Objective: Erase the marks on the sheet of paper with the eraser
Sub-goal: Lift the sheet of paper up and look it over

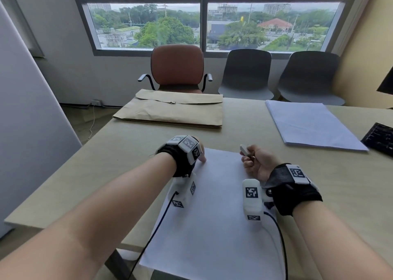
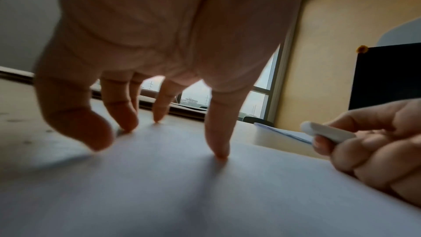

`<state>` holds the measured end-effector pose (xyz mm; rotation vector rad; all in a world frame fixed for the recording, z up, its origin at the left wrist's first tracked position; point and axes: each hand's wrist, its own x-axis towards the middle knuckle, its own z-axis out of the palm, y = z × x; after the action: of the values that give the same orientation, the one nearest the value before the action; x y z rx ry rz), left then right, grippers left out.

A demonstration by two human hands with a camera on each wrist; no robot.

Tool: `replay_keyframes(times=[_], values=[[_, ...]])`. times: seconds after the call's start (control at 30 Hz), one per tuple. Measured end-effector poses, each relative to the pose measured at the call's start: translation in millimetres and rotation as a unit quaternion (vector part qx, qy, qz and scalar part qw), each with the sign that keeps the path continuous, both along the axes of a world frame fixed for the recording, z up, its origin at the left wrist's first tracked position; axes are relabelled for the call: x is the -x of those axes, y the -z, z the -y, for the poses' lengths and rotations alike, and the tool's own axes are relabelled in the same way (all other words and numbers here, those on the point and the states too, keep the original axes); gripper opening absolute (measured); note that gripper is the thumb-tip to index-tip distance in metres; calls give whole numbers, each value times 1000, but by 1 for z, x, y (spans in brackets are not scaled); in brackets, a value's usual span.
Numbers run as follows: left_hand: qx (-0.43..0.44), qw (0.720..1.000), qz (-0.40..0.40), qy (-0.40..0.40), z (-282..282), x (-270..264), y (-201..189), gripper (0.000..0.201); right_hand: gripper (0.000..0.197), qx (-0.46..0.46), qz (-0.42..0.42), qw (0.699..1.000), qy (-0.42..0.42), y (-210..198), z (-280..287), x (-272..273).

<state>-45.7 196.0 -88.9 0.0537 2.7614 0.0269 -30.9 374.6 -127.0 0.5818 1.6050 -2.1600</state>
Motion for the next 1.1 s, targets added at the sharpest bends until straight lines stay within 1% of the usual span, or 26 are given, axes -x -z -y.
replay_keyframes(times=[0.07,0.17,0.27,0.3,0.33,0.4,0.47,0.5,0.53,0.57,0.6,0.63,0.67,0.7,0.77,0.8,0.83,0.87,0.9,0.93,0.97,1.0,1.03,1.07,1.1], values=[[1,1000,12,-1,-3,2,1,33,32,10,-3,1000,13,1,-1,-1],[11,1000,6,-5,-3,2,6,45,30,12,-9,999,30,1,-1,-4],[12,1000,-28,-3,-7,2,13,33,30,16,-19,998,59,1,-1,-6],[13,1000,-28,-7,-8,1,12,30,32,17,-25,997,66,0,0,-7],[0,1000,-30,-7,-8,1,14,25,34,19,-34,997,68,-2,1,-11],[-45,998,-34,-29,-8,5,15,26,39,16,-61,995,78,-5,1,-16],[-144,985,-54,-81,-3,6,9,25,30,-24,-105,991,85,-8,0,-23],[-201,971,-63,-110,1,7,3,35,27,-74,-137,984,90,-8,-3,-25],[-260,953,-73,-138,6,7,-3,49,28,-132,-170,972,91,-11,-7,-27],[-325,929,-79,-158,13,6,-12,60,33,-186,-204,956,97,-10,-13,-28],[-393,901,-87,-162,21,2,-24,67,36,-228,-222,942,108,-12,-18,-29],[-457,870,-94,-159,28,-1,-34,68,35,-249,-232,934,112,-13,-23,-28],[-516,838,-103,-144,35,-5,-44,64,31,-248,-242,933,101,-15,-26,-29],[-566,806,-116,-125,40,-9,-54,59,26,-218,-255,938,90,-16,-28,-28],[-653,740,-136,-87,50,-16,-70,44,16,-112,-273,954,54,-24,-26,-31],[-680,715,-148,-69,53,-19,-78,38,26,-74,-285,955,45,-29,-24,-32],[-705,691,-152,-48,56,-23,-86,38,36,-50,-300,951,47,-35,-22,-32],[-723,672,-157,-34,60,-24,-91,43,42,-39,-321,945,52,-42,-20,-33],[-733,661,-157,-20,65,-26,-94,50,45,-21,-338,939,66,-49,-18,-33],[-731,663,-158,-13,70,-28,-95,56,46,-2,-359,931,73,-55,-17,-32],[-722,674,-154,-9,73,-31,-95,63,46,13,-374,924,85,-64,-16,-32],[-708,690,-149,-9,76,-34,-93,68,45,17,-390,916,91,-73,-15,-32],[-692,707,-148,-12,78,-36,-89,67,44,25,-406,908,102,-82,-14,-33],[-676,721,-154,-14,79,-37,-85,60,44,23,-423,899,110,-89,-13,-33],[-665,727,-166,-21,78,-39,-82,46,44,28,-436,892,118,-96,-11,-34]])
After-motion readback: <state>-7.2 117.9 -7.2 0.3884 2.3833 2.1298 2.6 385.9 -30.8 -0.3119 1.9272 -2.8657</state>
